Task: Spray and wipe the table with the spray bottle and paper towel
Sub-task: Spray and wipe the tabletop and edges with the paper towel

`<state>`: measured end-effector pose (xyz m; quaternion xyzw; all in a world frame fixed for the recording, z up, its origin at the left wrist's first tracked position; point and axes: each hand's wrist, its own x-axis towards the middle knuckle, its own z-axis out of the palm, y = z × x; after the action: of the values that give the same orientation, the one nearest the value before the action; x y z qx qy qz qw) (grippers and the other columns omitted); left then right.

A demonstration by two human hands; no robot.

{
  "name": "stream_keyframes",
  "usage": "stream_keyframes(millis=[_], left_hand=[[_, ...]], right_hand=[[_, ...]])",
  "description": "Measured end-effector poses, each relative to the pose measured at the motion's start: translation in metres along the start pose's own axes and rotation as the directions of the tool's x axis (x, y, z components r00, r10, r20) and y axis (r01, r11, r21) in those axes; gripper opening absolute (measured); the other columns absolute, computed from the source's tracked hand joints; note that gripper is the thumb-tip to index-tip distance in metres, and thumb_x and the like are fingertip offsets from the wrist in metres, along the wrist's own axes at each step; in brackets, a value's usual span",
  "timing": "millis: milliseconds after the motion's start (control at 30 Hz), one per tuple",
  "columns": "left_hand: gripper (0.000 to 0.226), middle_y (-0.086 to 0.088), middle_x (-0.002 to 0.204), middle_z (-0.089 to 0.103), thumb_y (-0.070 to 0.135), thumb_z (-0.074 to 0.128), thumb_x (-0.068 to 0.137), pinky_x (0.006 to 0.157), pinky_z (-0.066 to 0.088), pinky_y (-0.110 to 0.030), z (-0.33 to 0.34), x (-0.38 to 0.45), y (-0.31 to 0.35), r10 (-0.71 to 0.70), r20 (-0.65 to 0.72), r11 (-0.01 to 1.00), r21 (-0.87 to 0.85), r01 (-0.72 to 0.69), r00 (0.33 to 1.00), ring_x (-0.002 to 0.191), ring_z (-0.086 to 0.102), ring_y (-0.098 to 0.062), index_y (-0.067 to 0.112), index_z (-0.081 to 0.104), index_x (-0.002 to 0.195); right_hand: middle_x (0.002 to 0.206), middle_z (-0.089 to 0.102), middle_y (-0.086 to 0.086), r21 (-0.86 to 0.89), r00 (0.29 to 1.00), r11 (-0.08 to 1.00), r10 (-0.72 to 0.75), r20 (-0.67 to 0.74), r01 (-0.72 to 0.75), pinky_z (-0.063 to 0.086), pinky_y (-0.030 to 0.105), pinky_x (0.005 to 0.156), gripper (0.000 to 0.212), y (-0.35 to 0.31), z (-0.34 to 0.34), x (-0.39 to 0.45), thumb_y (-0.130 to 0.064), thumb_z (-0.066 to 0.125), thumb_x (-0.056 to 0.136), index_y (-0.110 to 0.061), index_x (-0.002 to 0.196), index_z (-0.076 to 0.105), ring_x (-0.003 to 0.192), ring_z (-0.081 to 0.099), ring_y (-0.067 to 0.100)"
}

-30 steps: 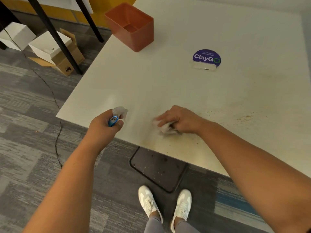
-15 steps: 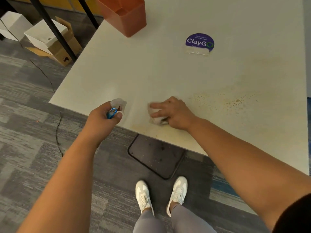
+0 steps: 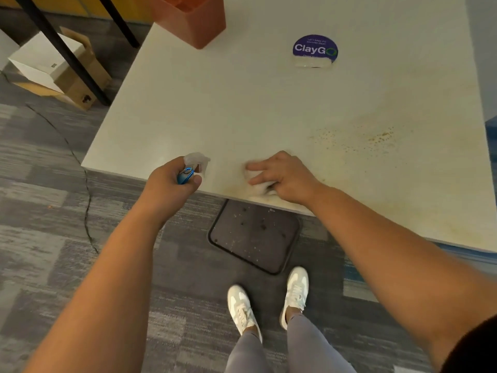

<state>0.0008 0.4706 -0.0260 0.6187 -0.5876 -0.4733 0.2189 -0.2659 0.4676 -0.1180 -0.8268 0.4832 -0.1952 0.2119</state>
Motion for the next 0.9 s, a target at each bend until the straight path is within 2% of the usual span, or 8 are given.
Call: stream_keyframes(millis=[133, 267, 500, 633, 700, 767, 833, 900], left_hand=[[0.030, 0.021, 0.105, 0.060, 0.013, 0.059, 0.094, 0.077, 0.044, -0.016, -0.009, 0.000, -0.005, 0.018, 0.020, 1.000, 0.014, -0.018, 1.000, 0.097, 0.058, 0.000, 0.036, 0.065, 0.112], [0.028, 0.020, 0.101, 0.058, 0.014, 0.060, 0.095, 0.074, 0.042, -0.016, -0.015, 0.000, -0.007, 0.021, 0.016, 1.000, 0.018, -0.022, 1.000, 0.093, 0.057, 0.003, 0.034, 0.063, 0.114], [0.030, 0.010, 0.104, 0.060, 0.012, 0.060, 0.095, 0.076, 0.041, -0.018, -0.019, 0.002, -0.017, 0.020, 0.024, 0.999, 0.025, -0.020, 1.000, 0.093, 0.058, -0.002, 0.031, 0.062, 0.118], [0.034, 0.024, 0.101, 0.057, 0.011, 0.060, 0.095, 0.073, 0.040, -0.014, -0.018, 0.001, -0.015, 0.028, 0.037, 1.000, -0.002, -0.028, 0.999, 0.092, 0.056, 0.005, 0.044, 0.060, 0.104], [0.036, 0.025, 0.101, 0.056, 0.012, 0.060, 0.095, 0.073, 0.040, -0.013, -0.017, 0.002, -0.013, 0.033, 0.043, 0.999, 0.003, -0.033, 0.999, 0.092, 0.056, 0.006, 0.048, 0.059, 0.101], [0.032, 0.022, 0.101, 0.058, 0.013, 0.061, 0.095, 0.074, 0.040, -0.014, -0.017, 0.004, -0.013, 0.030, 0.039, 1.000, 0.005, -0.031, 0.999, 0.093, 0.056, 0.005, 0.042, 0.061, 0.107], [0.030, 0.020, 0.100, 0.058, 0.013, 0.061, 0.095, 0.072, 0.040, -0.013, -0.018, 0.006, -0.014, 0.026, 0.029, 1.000, 0.005, -0.027, 0.999, 0.092, 0.056, 0.005, 0.038, 0.061, 0.111], [0.031, 0.020, 0.101, 0.058, 0.013, 0.060, 0.095, 0.071, 0.040, -0.011, -0.021, 0.006, -0.014, 0.030, 0.024, 0.999, 0.018, -0.030, 0.999, 0.091, 0.056, 0.005, 0.041, 0.061, 0.108]], right_hand=[[0.115, 0.067, -0.003, 0.078, 0.996, 0.997, -0.035, 0.085, 0.028, 0.051, 0.045, 0.076, 0.033, -0.016, -0.005, -0.024, -0.011, 0.081, 0.066, -0.027, 0.094, 0.075, 0.086, 0.063, 0.029], [0.116, 0.065, 0.014, 0.153, 0.996, 0.986, 0.074, -0.054, -0.065, 0.051, 0.041, 0.088, 0.028, -0.018, -0.020, 0.006, -0.009, 0.068, 0.068, -0.009, 0.095, 0.074, 0.098, 0.065, 0.024], [0.120, 0.065, -0.004, 0.001, 0.997, 0.998, 0.059, -0.040, -0.059, 0.051, 0.042, 0.076, 0.041, -0.024, 0.018, 0.018, 0.000, 0.078, 0.065, -0.026, 0.096, 0.075, 0.098, 0.059, 0.025], [0.117, 0.066, -0.005, 0.095, 0.997, 0.995, 0.023, 0.077, -0.031, 0.039, 0.028, 0.077, 0.036, -0.038, 0.008, -0.018, -0.007, 0.081, 0.065, -0.026, 0.095, 0.075, 0.096, 0.040, -0.002], [0.116, 0.067, -0.002, 0.179, 0.994, 0.983, 0.031, 0.106, -0.049, 0.041, 0.027, 0.081, 0.035, -0.037, 0.001, -0.020, -0.003, 0.080, 0.066, -0.021, 0.095, 0.075, 0.092, 0.043, -0.007], [0.118, 0.065, -0.002, 0.186, 0.995, 0.979, 0.073, 0.075, -0.086, 0.047, 0.033, 0.084, 0.032, -0.035, -0.003, -0.009, -0.007, 0.079, 0.070, -0.021, 0.098, 0.074, 0.095, 0.053, -0.001], [0.122, 0.063, -0.003, 0.082, 0.995, 0.992, 0.100, 0.000, -0.100, 0.048, 0.044, 0.083, 0.037, -0.031, 0.000, 0.006, -0.002, 0.075, 0.071, -0.024, 0.100, 0.074, 0.100, 0.056, 0.016], [0.127, 0.060, -0.007, -0.011, 0.995, 0.995, 0.101, -0.020, -0.101, 0.047, 0.046, 0.079, 0.044, -0.031, 0.008, 0.016, 0.001, 0.068, 0.071, -0.029, 0.103, 0.072, 0.101, 0.055, 0.027]])
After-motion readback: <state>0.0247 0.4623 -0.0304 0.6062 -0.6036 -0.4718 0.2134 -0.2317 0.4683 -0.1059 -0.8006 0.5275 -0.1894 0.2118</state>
